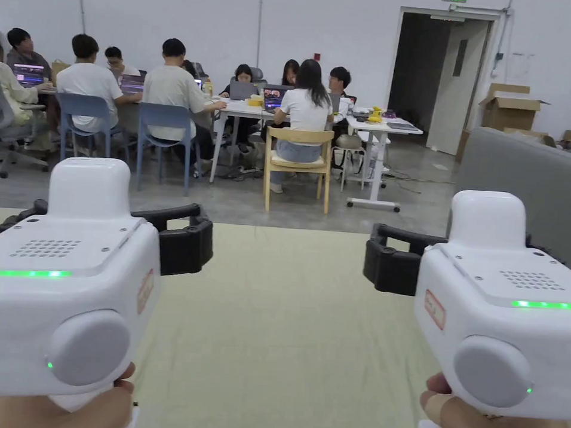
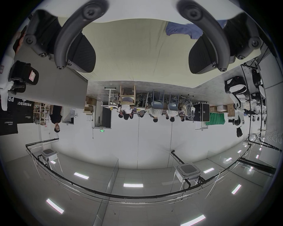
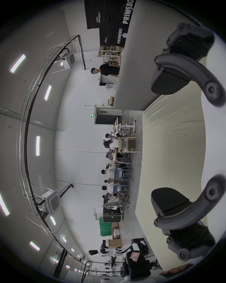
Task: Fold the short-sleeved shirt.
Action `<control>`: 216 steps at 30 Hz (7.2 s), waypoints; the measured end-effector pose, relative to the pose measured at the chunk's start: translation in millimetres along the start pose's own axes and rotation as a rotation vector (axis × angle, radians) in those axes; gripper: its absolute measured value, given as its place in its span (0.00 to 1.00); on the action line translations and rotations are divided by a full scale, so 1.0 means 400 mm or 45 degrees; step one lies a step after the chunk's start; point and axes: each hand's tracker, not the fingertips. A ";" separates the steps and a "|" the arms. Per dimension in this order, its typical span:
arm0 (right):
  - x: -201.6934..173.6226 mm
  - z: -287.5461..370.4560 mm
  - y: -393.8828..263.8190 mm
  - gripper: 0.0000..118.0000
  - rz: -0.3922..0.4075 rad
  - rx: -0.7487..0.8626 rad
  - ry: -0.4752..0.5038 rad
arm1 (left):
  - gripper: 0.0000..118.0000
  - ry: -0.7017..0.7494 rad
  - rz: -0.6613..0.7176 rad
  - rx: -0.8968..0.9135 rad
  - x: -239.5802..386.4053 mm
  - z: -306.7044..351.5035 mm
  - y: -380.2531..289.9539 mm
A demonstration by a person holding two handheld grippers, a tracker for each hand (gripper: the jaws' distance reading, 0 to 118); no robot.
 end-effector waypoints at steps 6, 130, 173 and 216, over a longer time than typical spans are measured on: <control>-0.005 0.003 0.003 1.00 0.004 0.003 0.010 | 1.00 -0.006 0.001 0.008 0.005 0.004 0.003; -0.268 -0.094 -0.056 0.03 0.092 -0.178 0.375 | 0.00 0.194 -0.003 -0.119 -0.240 0.080 -0.022; -0.710 -0.315 -0.399 0.03 0.272 -0.636 0.854 | 0.76 0.194 0.032 -1.246 -0.602 -0.559 -0.929; 0.397 0.215 -0.044 0.03 0.119 -0.317 -0.358 | 0.00 -0.784 -0.230 -1.165 0.764 -0.421 -0.628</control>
